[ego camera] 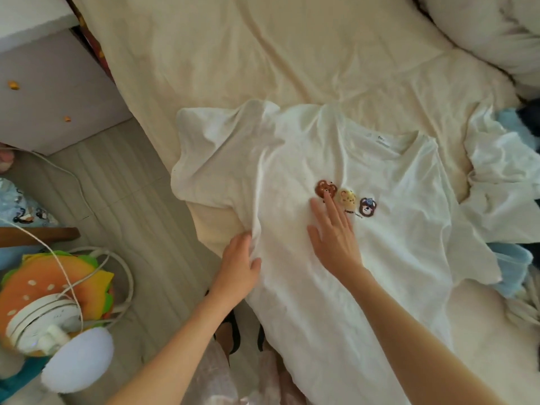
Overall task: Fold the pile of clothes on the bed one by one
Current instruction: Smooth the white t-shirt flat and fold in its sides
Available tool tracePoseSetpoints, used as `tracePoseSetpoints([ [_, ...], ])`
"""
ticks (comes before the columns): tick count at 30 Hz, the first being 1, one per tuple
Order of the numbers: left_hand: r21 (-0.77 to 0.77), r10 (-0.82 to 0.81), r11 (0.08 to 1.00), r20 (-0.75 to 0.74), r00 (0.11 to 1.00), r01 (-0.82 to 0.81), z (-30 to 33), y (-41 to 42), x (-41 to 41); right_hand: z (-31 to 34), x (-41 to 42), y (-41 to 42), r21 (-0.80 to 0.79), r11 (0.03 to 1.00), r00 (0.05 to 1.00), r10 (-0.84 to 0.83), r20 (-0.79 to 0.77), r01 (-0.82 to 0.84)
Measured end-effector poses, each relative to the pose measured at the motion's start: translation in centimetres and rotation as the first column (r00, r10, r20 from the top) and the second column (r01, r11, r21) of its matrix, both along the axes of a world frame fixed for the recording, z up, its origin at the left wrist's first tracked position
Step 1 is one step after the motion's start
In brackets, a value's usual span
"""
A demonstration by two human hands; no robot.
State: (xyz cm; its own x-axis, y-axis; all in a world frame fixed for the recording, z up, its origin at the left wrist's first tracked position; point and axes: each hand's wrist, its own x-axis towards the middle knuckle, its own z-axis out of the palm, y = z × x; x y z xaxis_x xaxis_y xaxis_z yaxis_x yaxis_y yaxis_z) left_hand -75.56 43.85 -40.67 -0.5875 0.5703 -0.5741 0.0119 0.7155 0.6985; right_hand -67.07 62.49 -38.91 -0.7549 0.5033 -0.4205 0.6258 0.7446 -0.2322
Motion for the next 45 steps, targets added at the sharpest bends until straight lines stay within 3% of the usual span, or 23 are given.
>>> tracePoseSetpoints([
  [6, -0.186, -0.200, 0.973, -0.399, 0.895, 0.135, 2.8, 3.7, 2.8, 2.0, 10.1, 3.8, 0.090, 0.962, 0.964, -0.261, 0.044, 0.257],
  [12, -0.243, -0.546, 0.838, -0.352, 0.760, 0.488, 3.0, 10.9, 7.3, 3.5, 16.3, 11.9, 0.181, 0.883, 0.901, -0.426, -0.081, 0.434],
  [16, -0.329, -0.692, 0.721, -0.290, 0.662, 0.609, 1.8, 15.8, 10.2, 3.3, 19.5, 17.1, 0.270, 0.777, 0.817, -0.573, -0.071, 0.569],
  [19, -0.369, -0.722, 0.685, -0.224, 0.655, 0.629, 1.1, 18.8, 11.9, 2.6, 21.4, 19.7, 0.304, 0.771, 0.790, -0.607, 0.087, 0.560],
  [21, -0.363, -0.690, 0.716, -0.233, 0.686, 0.597, 1.0, 20.3, 12.7, 2.5, 22.4, 21.0, 0.291, 0.791, 0.803, -0.586, 0.105, 0.539],
  [25, -0.219, -0.518, 0.855, -0.377, 0.767, 0.470, 2.0, 23.4, 14.5, 4.0, 24.2, 23.3, 0.165, 0.790, 0.806, -0.570, -0.157, 0.590],
  [30, -0.060, -0.447, 0.888, -0.345, 0.825, 0.456, 3.1, 29.3, 17.1, 6.8, 25.4, 26.2, -0.167, 0.709, 0.632, -0.692, -0.349, 0.685],
  [33, 0.014, -0.476, 0.865, -0.289, 0.831, 0.501, 3.4, 31.9, 18.4, 8.6, 26.2, 27.9, -0.295, 0.630, 0.492, -0.760, -0.425, 0.718],
  [37, 0.001, -0.548, 0.821, -0.275, 0.790, 0.571, 3.5, 34.3, 19.4, 10.2, 26.4, 30.9, -0.350, 0.583, 0.418, -0.793, -0.443, 0.734],
  [40, -0.086, -0.649, 0.747, -0.310, 0.695, 0.659, 3.3, 35.9, 20.1, 10.7, 25.7, 33.8, -0.285, 0.580, 0.415, -0.778, -0.472, 0.763],
  [45, -0.081, -0.721, 0.685, -0.218, 0.658, 0.724, 2.7, 36.9, 21.3, 9.2, 25.0, 37.1, -0.262, 0.525, 0.425, -0.832, -0.357, 0.810],
])
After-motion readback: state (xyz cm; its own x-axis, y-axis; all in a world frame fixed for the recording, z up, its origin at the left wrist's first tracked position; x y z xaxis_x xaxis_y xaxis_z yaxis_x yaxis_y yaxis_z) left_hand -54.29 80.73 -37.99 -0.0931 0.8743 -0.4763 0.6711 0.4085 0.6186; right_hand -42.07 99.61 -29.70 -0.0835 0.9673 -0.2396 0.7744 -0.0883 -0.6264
